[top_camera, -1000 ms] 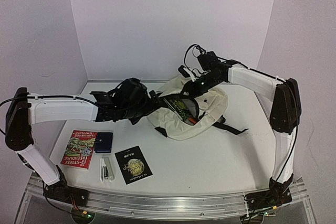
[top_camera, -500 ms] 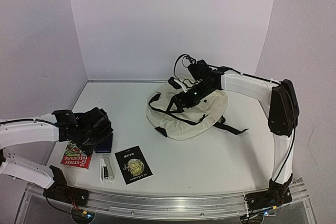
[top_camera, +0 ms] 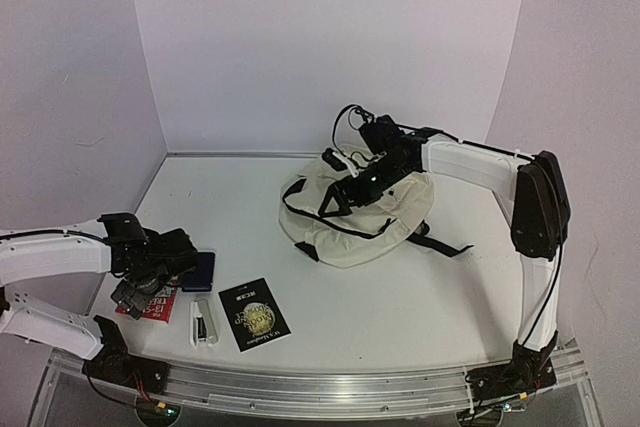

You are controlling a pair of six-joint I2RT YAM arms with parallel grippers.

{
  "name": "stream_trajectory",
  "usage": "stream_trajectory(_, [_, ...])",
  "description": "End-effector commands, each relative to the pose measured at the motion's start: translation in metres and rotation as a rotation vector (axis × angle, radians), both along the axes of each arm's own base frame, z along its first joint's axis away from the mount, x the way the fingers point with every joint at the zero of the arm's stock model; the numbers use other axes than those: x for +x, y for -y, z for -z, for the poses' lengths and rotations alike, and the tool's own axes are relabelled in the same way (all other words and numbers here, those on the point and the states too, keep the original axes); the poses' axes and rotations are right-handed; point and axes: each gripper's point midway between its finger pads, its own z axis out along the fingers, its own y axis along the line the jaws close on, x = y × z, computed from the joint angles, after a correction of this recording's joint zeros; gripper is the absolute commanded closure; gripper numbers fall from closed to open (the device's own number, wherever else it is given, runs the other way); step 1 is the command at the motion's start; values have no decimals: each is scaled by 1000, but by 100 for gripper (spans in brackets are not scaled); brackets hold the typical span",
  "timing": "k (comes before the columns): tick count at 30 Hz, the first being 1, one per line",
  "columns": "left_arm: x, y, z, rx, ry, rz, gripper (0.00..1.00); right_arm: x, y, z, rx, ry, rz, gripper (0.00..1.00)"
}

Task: Pack the student bag
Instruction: Move the book to the center of the board.

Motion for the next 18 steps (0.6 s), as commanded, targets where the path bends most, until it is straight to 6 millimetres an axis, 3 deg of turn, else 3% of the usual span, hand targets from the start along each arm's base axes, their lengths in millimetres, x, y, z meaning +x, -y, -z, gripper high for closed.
stream_trajectory(1, [-3, -17, -4, -66, 75, -249, 0, -2, -1, -25, 40, 44, -11, 2])
stream_trajectory(10, [-11, -15, 24, -102, -4, -434, 0, -1, -3, -29, 49, 50, -13, 2])
stream_trajectory(15, [-25, -14, 47, -147, -55, -567, 0, -1, -2, -30, 48, 54, -12, 2])
stream_trajectory(18, [-23, -9, 62, -187, -52, -590, 0, -1, -3, -32, 52, 54, -11, 2])
